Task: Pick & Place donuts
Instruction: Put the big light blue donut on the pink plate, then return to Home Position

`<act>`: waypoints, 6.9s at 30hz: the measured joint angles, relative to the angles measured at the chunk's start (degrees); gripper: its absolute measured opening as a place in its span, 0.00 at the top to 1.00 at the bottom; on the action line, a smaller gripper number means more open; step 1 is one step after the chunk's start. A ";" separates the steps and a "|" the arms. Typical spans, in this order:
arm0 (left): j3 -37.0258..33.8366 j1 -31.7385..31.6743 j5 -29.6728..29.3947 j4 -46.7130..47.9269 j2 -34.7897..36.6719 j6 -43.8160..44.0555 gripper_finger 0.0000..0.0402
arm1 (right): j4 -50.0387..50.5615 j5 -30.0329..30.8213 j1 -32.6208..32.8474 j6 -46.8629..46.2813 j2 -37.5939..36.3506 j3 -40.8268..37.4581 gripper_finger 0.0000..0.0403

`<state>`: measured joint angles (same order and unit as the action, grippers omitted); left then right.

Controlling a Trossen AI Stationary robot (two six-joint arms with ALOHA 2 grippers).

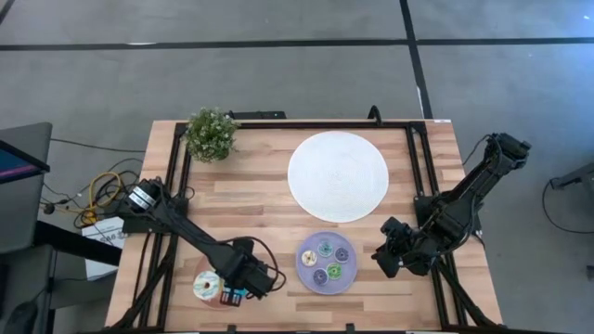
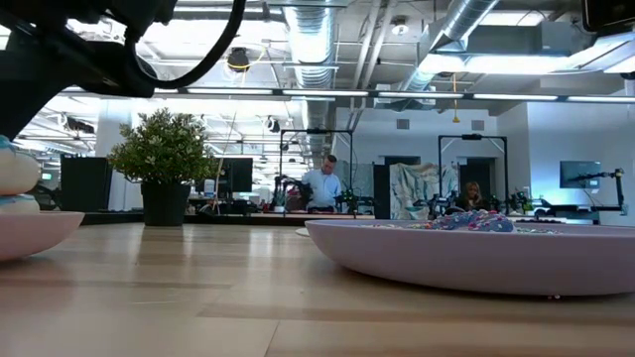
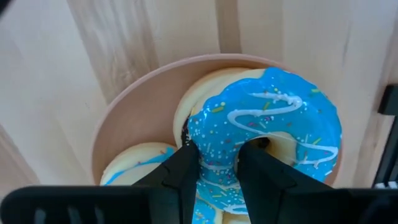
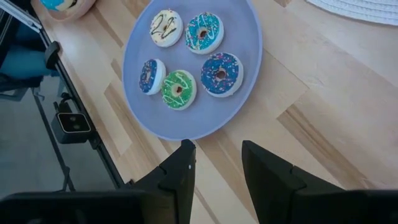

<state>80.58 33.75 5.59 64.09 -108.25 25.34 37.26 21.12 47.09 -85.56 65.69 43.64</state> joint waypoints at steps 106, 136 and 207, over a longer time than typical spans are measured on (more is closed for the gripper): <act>-1.09 -2.87 4.10 7.56 2.91 14.86 0.33 | -0.02 -0.04 0.00 0.07 0.00 0.00 0.70; 2.65 -2.02 1.70 15.77 2.91 18.32 0.74 | -0.04 -0.04 0.00 1.53 0.00 0.00 0.70; 7.04 -23.13 -12.99 -50.76 2.22 -24.48 1.00 | 11.56 3.18 -10.18 24.18 -0.02 -0.02 0.85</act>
<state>87.62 10.62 -7.40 13.33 -106.03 0.85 48.82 24.30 36.92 -61.38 65.67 43.62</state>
